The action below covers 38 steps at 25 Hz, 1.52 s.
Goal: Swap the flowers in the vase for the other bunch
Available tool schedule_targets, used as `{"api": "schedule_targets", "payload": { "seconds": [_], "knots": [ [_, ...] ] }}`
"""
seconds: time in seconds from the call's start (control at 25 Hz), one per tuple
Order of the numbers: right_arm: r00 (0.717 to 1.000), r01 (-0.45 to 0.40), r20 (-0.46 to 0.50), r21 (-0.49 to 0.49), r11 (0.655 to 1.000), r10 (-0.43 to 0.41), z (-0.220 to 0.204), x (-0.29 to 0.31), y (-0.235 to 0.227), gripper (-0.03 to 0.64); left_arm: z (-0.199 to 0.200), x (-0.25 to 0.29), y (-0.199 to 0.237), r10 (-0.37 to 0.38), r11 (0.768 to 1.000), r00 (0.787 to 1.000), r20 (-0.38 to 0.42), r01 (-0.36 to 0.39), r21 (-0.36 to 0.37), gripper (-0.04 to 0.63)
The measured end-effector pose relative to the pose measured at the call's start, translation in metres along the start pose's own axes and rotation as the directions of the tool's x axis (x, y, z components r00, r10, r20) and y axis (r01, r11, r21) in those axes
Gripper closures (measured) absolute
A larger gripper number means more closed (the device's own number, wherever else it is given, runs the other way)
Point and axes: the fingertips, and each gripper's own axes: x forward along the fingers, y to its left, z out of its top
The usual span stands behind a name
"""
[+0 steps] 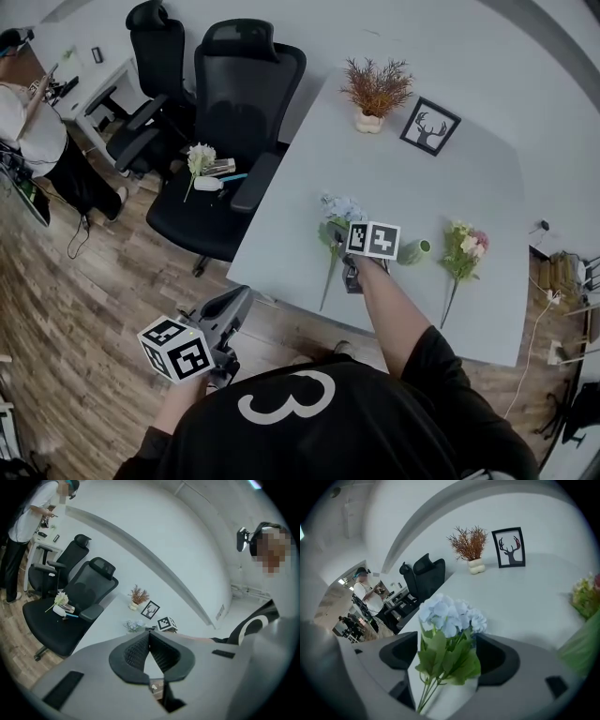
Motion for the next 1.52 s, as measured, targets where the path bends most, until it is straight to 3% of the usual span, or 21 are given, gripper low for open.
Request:
{"api": "schedule_targets", "payload": {
  "seconds": [0.16,0.4,0.6,0.84,1.28,1.52],
  "knots": [
    [0.998,0.051,-0.031,0.010,0.999,-0.050,-0.006,0.011,-0.012,0.241,-0.009,0.002,0.002,0.035,0.999,0.999,-0.025,-0.035,0.034,0.584],
    [0.990,0.109,-0.076,-0.107,0.988,-0.117,-0.013,0.022,-0.009,0.245,-0.016,-0.002,0.004,0.053,0.998,0.998,-0.029,-0.052,0.018,0.584],
    [0.982,0.145,-0.098,-0.151,0.978,-0.161,-0.018,0.024,-0.014,0.325,-0.018,-0.005,0.003,0.055,0.998,0.998,-0.018,-0.054,0.008,0.584],
    [0.991,0.084,-0.099,-0.100,0.991,-0.094,-0.019,0.017,-0.016,0.444,-0.019,-0.004,-0.001,0.055,0.998,0.998,-0.030,-0.055,0.010,0.584],
    [0.999,0.015,-0.040,-0.103,0.995,-0.019,-0.009,-0.006,-0.010,0.489,-0.020,0.018,-0.017,0.010,0.999,0.997,-0.071,-0.008,0.040,0.584],
    [0.994,-0.032,0.103,-0.099,0.995,0.042,0.019,-0.044,0.007,0.497,-0.014,0.033,-0.028,-0.038,0.997,0.995,-0.089,0.044,0.062,0.584]
  ]
}}
